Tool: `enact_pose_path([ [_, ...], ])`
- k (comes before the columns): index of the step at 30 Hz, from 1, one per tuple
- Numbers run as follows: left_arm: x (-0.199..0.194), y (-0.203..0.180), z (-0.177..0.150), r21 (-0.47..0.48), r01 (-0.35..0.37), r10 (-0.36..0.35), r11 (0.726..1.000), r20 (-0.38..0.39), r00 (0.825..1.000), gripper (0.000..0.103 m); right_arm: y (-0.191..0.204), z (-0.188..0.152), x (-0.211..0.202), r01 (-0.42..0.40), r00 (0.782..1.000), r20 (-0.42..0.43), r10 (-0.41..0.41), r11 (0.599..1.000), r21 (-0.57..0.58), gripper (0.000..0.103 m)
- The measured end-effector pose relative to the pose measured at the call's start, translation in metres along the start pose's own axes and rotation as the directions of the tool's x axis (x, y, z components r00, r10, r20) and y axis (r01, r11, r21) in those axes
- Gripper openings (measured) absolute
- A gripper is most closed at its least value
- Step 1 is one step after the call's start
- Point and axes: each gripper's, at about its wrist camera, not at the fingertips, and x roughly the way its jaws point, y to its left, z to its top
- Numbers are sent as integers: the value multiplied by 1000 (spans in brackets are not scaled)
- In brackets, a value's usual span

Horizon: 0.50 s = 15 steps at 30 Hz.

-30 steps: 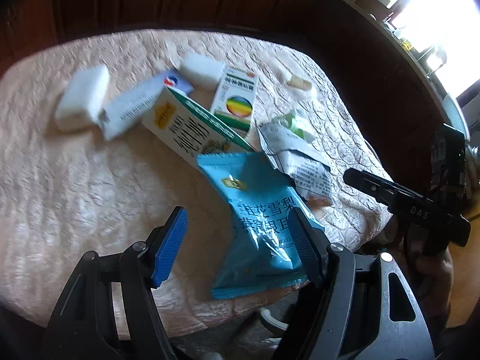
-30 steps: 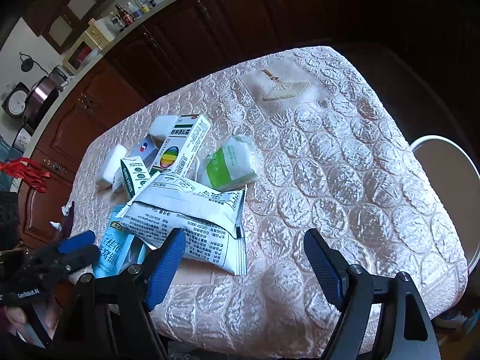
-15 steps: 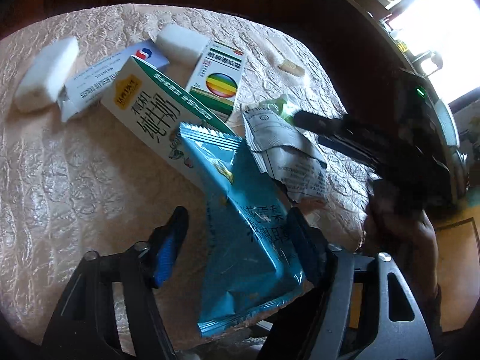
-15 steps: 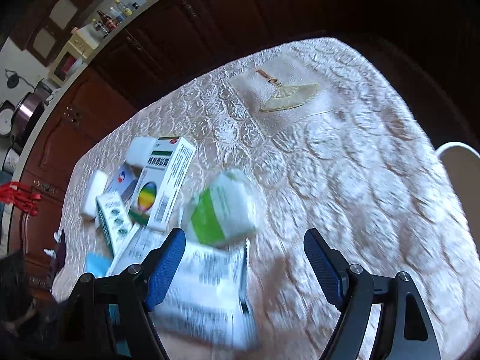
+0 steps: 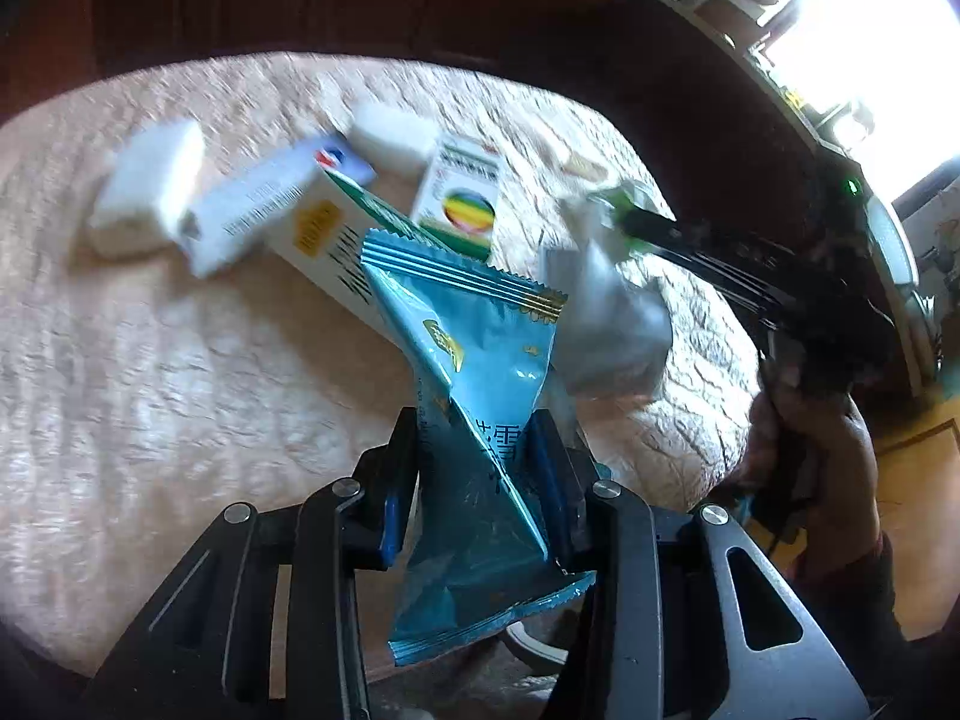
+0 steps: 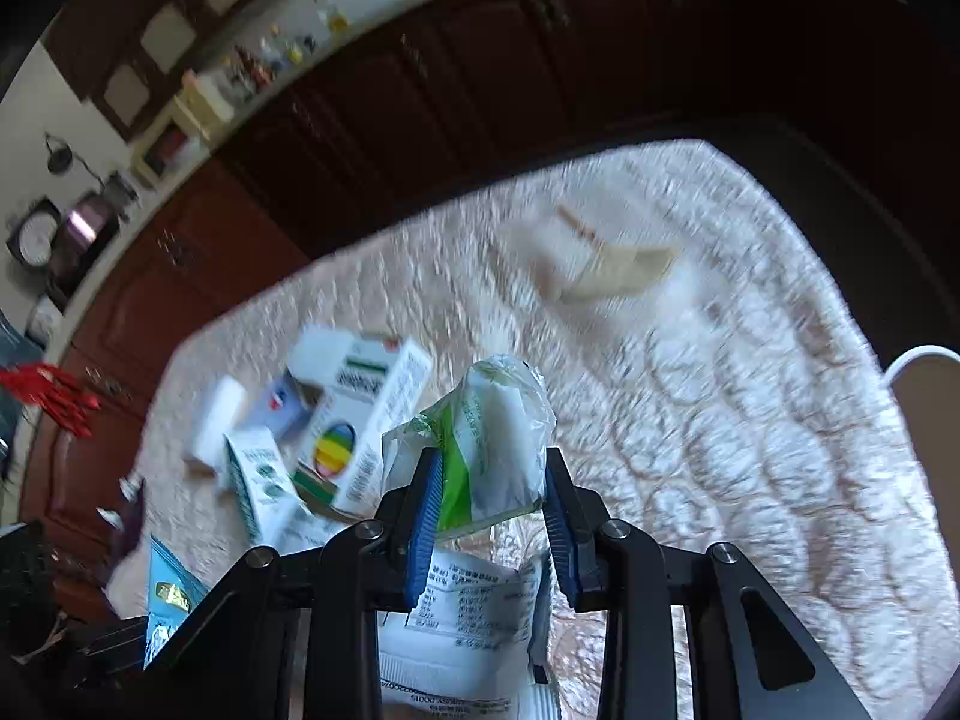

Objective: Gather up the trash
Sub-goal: 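Grasp the blue snack bag with the left tool while the right tool grasps a plastic bag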

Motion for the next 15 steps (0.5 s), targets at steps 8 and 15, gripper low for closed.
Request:
enact_pose_path([
  [8, -25, -10, 8, 19, -53, 51, 998, 99, 994, 33, -1, 1, -38, -16, 998, 68, 16, 1000, 2, 31],
  [15, -28, -30, 19, 67, -54, 45, 996, 137, 990, 33, 0, -10, -62, -36, 996, 85, 36, 999, -6, 31],
])
